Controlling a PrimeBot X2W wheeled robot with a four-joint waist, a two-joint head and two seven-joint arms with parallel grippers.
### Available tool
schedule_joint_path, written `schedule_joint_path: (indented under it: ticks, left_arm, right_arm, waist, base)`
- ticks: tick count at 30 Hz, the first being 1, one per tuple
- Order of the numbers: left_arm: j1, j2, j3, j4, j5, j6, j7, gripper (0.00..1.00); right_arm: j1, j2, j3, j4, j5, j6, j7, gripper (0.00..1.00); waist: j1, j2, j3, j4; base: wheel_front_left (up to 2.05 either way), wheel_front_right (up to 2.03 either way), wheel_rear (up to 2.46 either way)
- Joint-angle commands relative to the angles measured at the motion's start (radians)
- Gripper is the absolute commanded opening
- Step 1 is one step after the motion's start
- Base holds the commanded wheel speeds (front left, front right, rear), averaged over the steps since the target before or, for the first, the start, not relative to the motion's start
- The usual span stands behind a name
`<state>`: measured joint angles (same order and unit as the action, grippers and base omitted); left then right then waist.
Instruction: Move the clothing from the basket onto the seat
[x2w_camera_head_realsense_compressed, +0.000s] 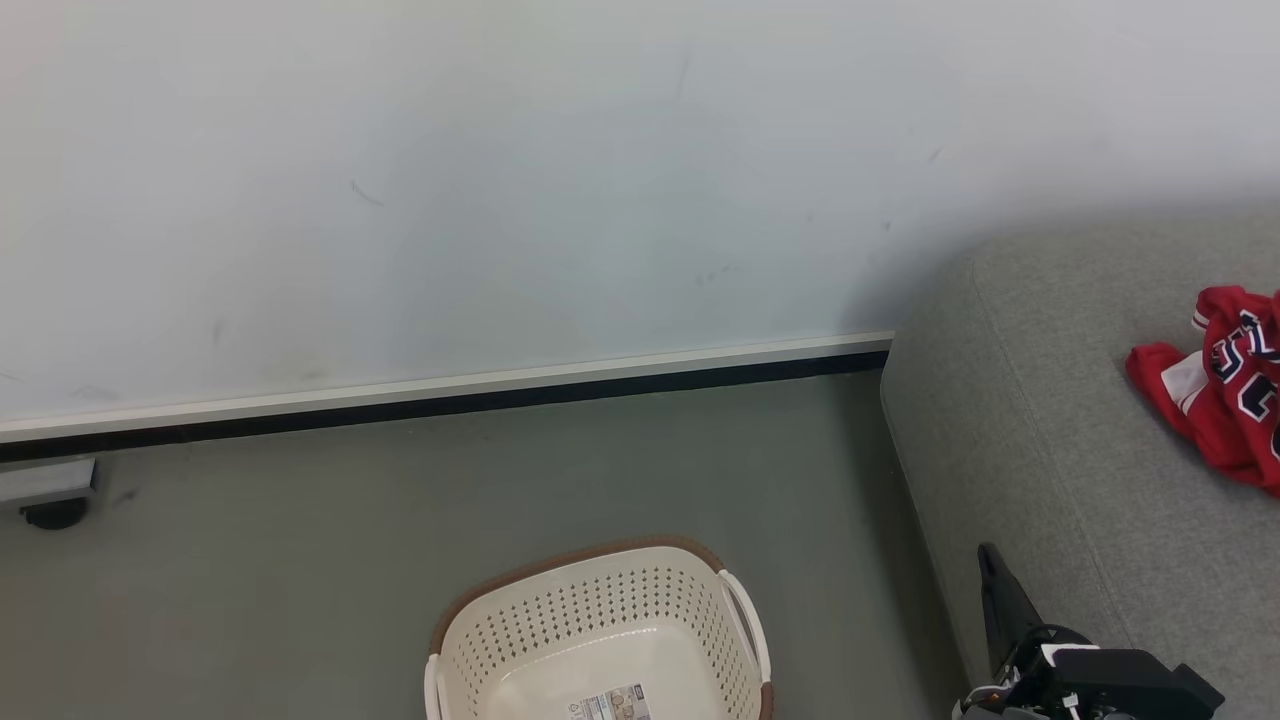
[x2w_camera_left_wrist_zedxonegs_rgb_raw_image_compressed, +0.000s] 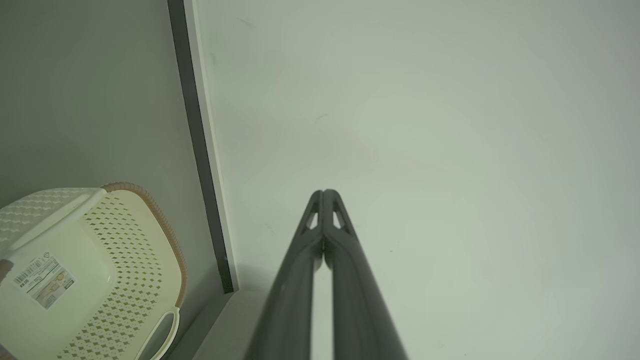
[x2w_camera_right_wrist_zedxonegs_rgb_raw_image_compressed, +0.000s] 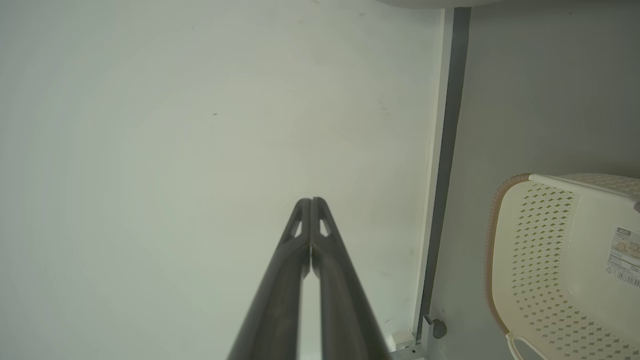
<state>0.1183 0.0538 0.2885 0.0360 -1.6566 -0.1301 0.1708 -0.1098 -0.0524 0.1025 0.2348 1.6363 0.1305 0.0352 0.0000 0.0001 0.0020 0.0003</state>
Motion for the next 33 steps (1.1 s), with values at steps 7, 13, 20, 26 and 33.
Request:
schedule_joint_path:
  ticks: [7,13,20,26,33]
  left_arm:
    - [-0.009,-0.001,0.006,0.004,-0.003,-0.002,0.005,0.00]
    - [-0.009,-0.001,0.006,0.004,-0.003,-0.002,0.005,0.00]
    - [-0.009,-0.001,0.007,0.004,-0.002,-0.002,0.005,0.00]
    - [-0.009,-0.001,0.007,0.004,-0.002,-0.002,0.006,0.00]
    - [-0.009,-0.001,0.007,0.004,-0.002,-0.002,0.006,0.00]
  right_arm:
    - [0.003,0.003,0.000,0.000,-0.001,0.000,0.003,0.00]
    - [0.003,0.003,0.000,0.000,-0.001,0.000,0.003,0.00]
    - [0.003,0.003,0.000,0.000,-0.001,0.000,0.004,0.00]
    - [0.003,0.003,0.000,0.000,-0.002,0.000,0.004,0.00]
    - [0.003,0.003,-0.001,0.000,-0.002,0.000,0.004,0.00]
  waist:
    - [0.0000,-0.0001,0.000,0.000]
    - [0.0000,-0.0001,0.000,0.000]
    - [0.0000,-0.0001,0.000,0.000]
    - [0.0000,-0.0001,0.000,0.000]
    - [0.0000,-0.0001,0.000,0.000]
  base:
    - [0.00,0.00,0.00]
    - [0.00,0.00,0.00]
    - [0.00,0.00,0.00]
    - [0.00,0.00,0.00]
    - [0.00,0.00,0.00]
